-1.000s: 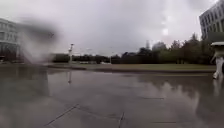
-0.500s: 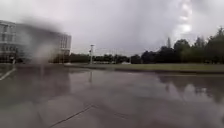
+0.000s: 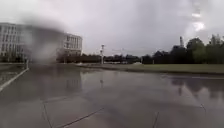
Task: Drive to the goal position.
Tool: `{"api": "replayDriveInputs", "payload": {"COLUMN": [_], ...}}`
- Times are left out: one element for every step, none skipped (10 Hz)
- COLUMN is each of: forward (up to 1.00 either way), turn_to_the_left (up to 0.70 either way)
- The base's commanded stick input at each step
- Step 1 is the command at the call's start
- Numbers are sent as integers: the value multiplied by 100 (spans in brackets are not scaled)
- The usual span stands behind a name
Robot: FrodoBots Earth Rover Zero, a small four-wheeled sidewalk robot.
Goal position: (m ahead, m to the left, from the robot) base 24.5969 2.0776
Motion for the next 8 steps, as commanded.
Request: {"api": "replayDriveInputs", "payload": {"forward": [70,70,70,70,70,70,70,70], "turn_to_the_left": [11,26,35,34,32,27,1,0]}}
